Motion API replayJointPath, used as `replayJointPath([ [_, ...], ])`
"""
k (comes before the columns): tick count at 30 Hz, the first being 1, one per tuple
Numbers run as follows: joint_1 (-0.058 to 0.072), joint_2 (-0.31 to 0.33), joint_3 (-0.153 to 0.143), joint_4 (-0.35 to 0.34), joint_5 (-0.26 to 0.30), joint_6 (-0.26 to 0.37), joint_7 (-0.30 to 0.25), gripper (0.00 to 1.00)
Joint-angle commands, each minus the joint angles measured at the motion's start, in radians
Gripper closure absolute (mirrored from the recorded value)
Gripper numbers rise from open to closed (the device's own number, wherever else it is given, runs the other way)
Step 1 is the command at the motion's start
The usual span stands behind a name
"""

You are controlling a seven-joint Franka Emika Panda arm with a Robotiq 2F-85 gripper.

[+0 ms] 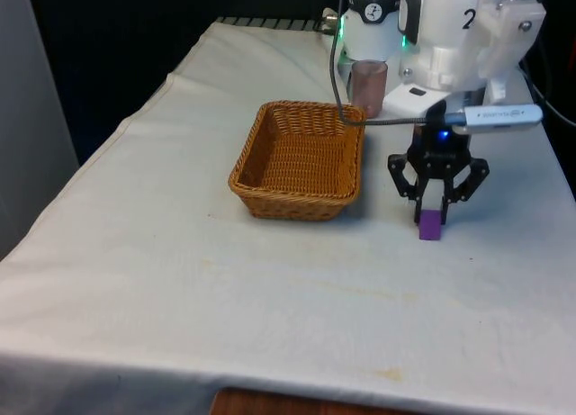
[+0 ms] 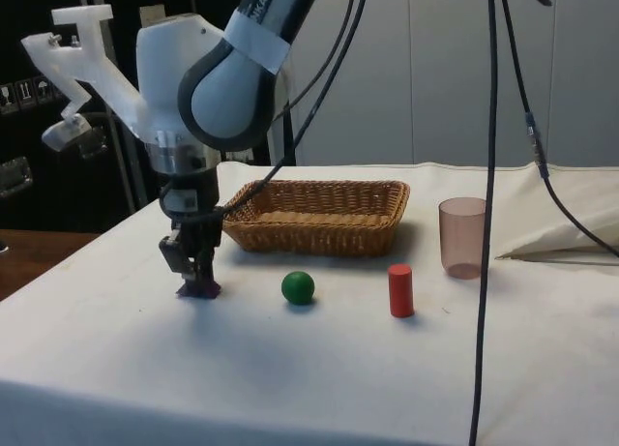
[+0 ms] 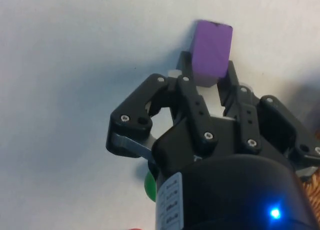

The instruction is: Pick up the triangular block and place it into the basket.

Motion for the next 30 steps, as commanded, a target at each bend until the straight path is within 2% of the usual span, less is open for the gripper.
replayJointPath([
  [1, 0.002, -0.020, -0.001, -0.005, 0.001, -0.012, 0.005, 0.66],
  [8, 0.006, -0.072, -0.006, -0.009, -0.005, -0.052, 0.010, 0.66],
  [9, 0.001, -0.067, 0.000, -0.006, -0.001, -0.047, 0.001, 0.66],
  [10, 0.006, -0.079, -0.007, -0.010, -0.006, -0.057, 0.010, 0.66],
  [16, 0.007, -0.122, -0.009, -0.008, -0.011, -0.100, 0.012, 0.66],
  [17, 0.001, -0.112, -0.002, -0.006, -0.003, -0.088, 0.001, 0.66],
  [18, 0.007, -0.128, -0.010, -0.007, -0.012, -0.106, 0.012, 0.66],
  [24, 0.004, -0.161, -0.021, -0.013, -0.023, -0.136, 0.007, 0.66],
  [25, 0.001, -0.152, -0.014, -0.006, -0.013, -0.132, 0.001, 0.66],
  [26, 0.004, -0.166, -0.024, -0.015, -0.026, -0.140, 0.007, 0.66],
  [30, 0.004, -0.186, -0.033, -0.025, -0.038, -0.150, 0.005, 0.66],
])
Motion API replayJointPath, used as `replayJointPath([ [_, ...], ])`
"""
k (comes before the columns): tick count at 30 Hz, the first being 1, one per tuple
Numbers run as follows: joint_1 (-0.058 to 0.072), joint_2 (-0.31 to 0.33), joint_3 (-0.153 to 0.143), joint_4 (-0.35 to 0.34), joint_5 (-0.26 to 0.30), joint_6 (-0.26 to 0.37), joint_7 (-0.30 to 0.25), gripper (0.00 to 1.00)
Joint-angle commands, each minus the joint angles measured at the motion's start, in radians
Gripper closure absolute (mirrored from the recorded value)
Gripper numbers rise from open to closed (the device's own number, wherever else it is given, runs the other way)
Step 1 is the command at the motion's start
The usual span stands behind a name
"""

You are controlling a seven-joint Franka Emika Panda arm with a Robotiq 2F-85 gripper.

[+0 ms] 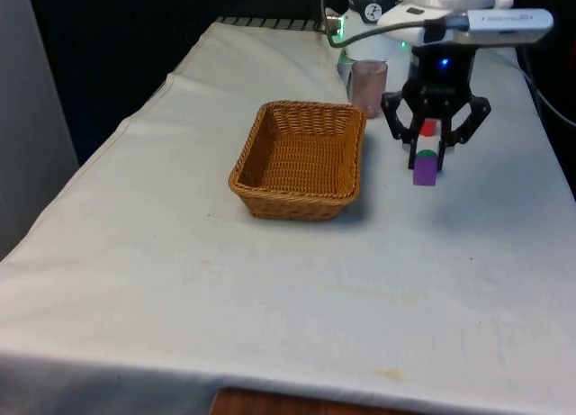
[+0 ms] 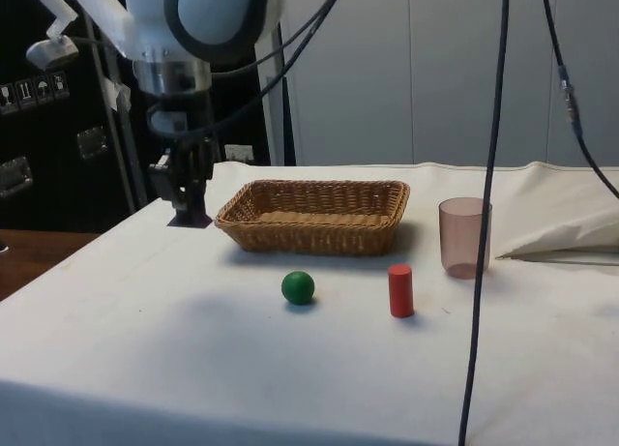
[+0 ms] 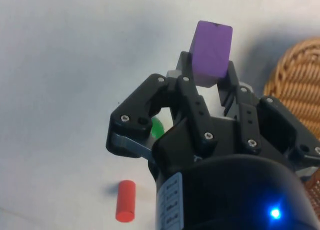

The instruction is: Pick up the triangular block and place it into the basket.

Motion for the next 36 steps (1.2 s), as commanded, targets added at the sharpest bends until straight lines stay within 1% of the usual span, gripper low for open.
replayJointPath([
  [1, 0.003, -0.018, -0.009, -0.017, -0.013, 0.001, 0.004, 0.66],
  [2, 0.003, -0.024, -0.011, -0.022, -0.017, 0.001, 0.004, 0.66],
  [3, 0.000, -0.014, -0.005, -0.012, -0.007, -0.002, -0.001, 0.66],
  [4, 0.003, -0.031, -0.013, -0.028, -0.022, 0.002, 0.004, 0.66],
  [7, 0.003, -0.049, -0.020, -0.047, -0.034, 0.006, 0.006, 0.66],
  [11, 0.003, -0.061, -0.024, -0.065, -0.043, 0.012, 0.007, 0.66],
  [12, 0.000, -0.054, -0.019, -0.055, -0.033, 0.000, 0.000, 0.66],
  [13, 0.003, -0.063, -0.025, -0.069, -0.045, 0.013, 0.007, 0.66],
  [15, -0.001, -0.070, -0.028, -0.084, -0.041, 0.018, -0.004, 0.66],
  [22, -0.006, -0.085, -0.047, -0.128, -0.033, 0.035, -0.031, 0.66],
  [23, -0.001, -0.077, -0.044, -0.112, -0.035, 0.020, -0.020, 0.66],
  [24, -0.007, -0.087, -0.051, -0.133, -0.032, 0.037, -0.035, 0.66],
  [26, -0.009, -0.091, -0.060, -0.146, -0.031, 0.041, -0.044, 0.66],
  [30, -0.010, -0.101, -0.078, -0.173, -0.029, 0.050, -0.063, 0.66],
  [31, -0.003, -0.091, -0.080, -0.157, -0.034, 0.035, -0.052, 0.66],
  [32, -0.010, -0.104, -0.082, -0.180, -0.029, 0.053, -0.067, 0.66],
  [33, -0.011, -0.110, -0.092, -0.196, -0.029, 0.060, -0.077, 0.66],
  [36, -0.011, -0.118, -0.106, -0.218, -0.029, 0.070, -0.090, 0.66],
])
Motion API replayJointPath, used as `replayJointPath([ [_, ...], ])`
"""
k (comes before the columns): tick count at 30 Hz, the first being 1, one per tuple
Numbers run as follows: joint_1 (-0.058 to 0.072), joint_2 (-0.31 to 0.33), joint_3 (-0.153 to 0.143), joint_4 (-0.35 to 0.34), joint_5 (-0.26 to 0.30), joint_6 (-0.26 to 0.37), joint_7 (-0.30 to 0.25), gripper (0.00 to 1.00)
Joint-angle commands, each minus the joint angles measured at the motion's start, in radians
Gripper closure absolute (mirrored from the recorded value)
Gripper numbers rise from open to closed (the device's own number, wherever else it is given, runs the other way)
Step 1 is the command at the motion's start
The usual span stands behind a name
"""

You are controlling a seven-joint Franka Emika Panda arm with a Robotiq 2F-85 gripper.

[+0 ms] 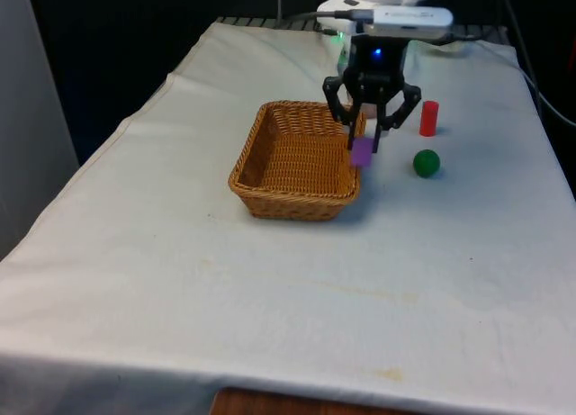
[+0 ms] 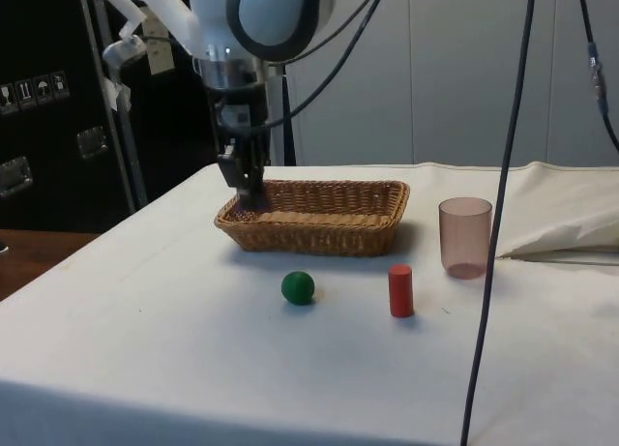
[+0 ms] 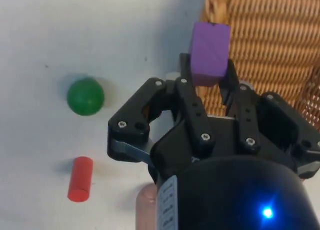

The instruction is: Pick up the triangular block and place it into the basket.

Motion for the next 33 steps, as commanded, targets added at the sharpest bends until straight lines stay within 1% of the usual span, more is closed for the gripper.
replayJointPath([
  [1, -0.006, -0.011, -0.002, -0.020, 0.005, 0.017, -0.014, 0.66],
  [3, -0.005, -0.020, -0.014, -0.041, 0.004, 0.027, -0.024, 0.66],
  [4, 0.000, -0.011, -0.017, -0.028, 0.000, 0.012, -0.016, 0.66],
  [5, -0.005, -0.024, -0.018, -0.050, 0.004, 0.032, -0.028, 0.66],
  [10, -0.005, -0.043, -0.037, -0.090, 0.003, 0.061, -0.043, 0.66],
  [11, -0.005, -0.051, -0.045, -0.106, 0.002, 0.072, -0.050, 0.66],
  [12, 0.000, -0.044, -0.048, -0.098, 0.000, 0.061, -0.043, 0.66],
  [13, -0.005, -0.055, -0.050, -0.114, 0.001, 0.077, -0.053, 0.66],
  [21, -0.005, -0.088, -0.088, -0.174, 0.000, 0.115, -0.087, 0.66],
  [22, 0.000, -0.080, -0.087, -0.162, 0.000, 0.101, -0.078, 0.66],
  [23, -0.005, -0.092, -0.093, -0.180, 0.000, 0.118, -0.092, 0.66],
  [29, -0.006, -0.104, -0.122, -0.213, 0.004, 0.138, -0.124, 0.66],
  [30, 0.000, -0.101, -0.124, -0.204, 0.000, 0.122, -0.115, 0.66],
  [31, -0.007, -0.099, -0.125, -0.214, 0.007, 0.142, -0.130, 0.66],
  [33, -0.008, -0.090, -0.129, -0.215, 0.012, 0.147, -0.140, 0.66],
])
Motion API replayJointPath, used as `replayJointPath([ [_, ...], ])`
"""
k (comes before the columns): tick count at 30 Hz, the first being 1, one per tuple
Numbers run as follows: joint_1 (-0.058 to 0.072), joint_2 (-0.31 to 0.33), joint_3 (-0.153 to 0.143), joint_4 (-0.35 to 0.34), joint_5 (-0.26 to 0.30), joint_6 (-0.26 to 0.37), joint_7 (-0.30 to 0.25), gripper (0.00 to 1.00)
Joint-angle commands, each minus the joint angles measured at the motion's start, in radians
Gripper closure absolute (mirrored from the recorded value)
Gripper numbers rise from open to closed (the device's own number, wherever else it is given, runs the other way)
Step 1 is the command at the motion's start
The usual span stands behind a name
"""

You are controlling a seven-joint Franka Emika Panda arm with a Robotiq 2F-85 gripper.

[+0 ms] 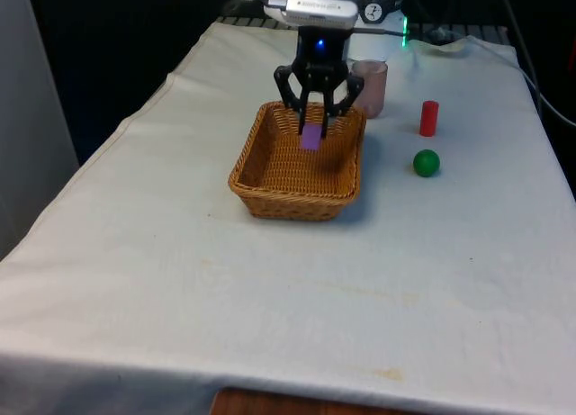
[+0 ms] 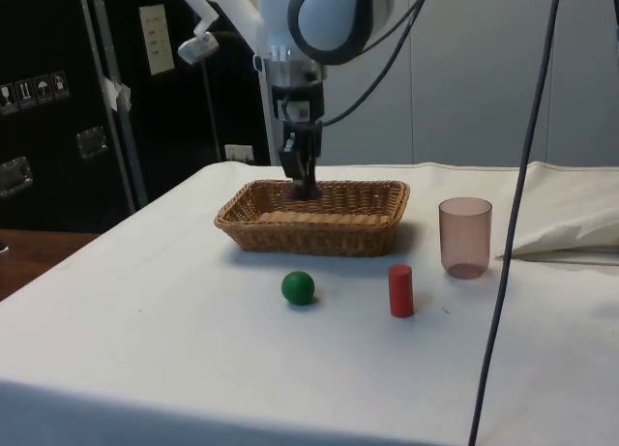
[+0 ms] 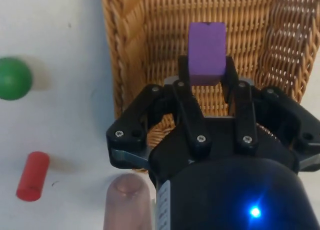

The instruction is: Pick up the triangular block and place it into the basket.

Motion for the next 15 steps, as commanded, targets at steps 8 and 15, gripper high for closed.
replayJointPath([
  [8, -0.014, 0.063, 0.001, -0.003, 0.020, 0.065, -0.028, 0.66],
  [15, -0.017, 0.102, -0.006, 0.000, 0.018, 0.099, -0.031, 0.66],
])
